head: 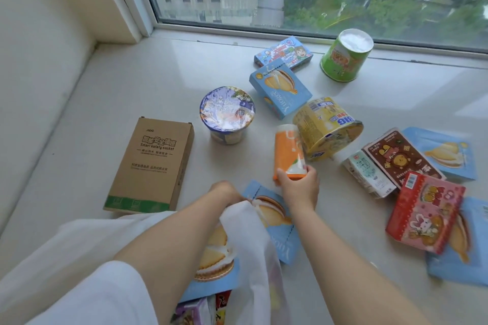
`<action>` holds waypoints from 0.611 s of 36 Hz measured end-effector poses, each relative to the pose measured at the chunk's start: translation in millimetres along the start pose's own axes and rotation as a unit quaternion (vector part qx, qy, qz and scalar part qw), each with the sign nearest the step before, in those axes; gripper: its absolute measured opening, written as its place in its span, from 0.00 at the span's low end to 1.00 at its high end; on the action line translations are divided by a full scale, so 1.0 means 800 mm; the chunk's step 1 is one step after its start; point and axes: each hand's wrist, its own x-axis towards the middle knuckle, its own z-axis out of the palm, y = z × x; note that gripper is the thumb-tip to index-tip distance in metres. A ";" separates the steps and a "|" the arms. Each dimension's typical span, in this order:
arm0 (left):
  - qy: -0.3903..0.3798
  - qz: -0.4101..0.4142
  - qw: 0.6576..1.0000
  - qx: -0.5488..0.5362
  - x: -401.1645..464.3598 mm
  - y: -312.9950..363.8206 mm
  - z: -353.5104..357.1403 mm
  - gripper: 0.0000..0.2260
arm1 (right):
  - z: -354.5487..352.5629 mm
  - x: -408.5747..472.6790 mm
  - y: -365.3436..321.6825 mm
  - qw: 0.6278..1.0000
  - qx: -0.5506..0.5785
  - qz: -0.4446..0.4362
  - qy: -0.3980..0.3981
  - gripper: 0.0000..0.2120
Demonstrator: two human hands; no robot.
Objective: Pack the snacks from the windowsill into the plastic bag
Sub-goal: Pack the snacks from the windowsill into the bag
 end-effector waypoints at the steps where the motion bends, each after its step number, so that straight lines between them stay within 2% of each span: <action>1: 0.003 0.000 1.000 0.007 0.000 0.000 0.000 0.27 | -0.008 -0.003 0.005 1.000 -0.009 -0.012 0.006 0.34; 6: 0.020 0.002 1.000 0.018 0.001 0.007 0.003 0.26 | -0.028 -0.027 0.040 0.998 -0.040 0.008 0.043 0.35; 12: 0.027 0.012 1.000 -0.001 0.001 0.016 0.008 0.26 | -0.022 -0.037 0.050 0.995 0.041 0.079 0.039 0.35; 16: 0.018 0.011 0.998 -0.056 0.004 0.014 0.009 0.28 | -0.022 -0.031 0.045 0.996 0.058 0.071 0.020 0.35; 19: -0.002 0.011 0.987 -0.158 0.009 0.007 0.008 0.26 | -0.020 -0.027 0.038 0.996 0.069 0.056 0.010 0.35; 22: -0.022 0.043 0.978 -0.203 0.009 0.003 0.000 0.26 | -0.021 -0.025 0.026 0.996 0.076 0.041 -0.010 0.34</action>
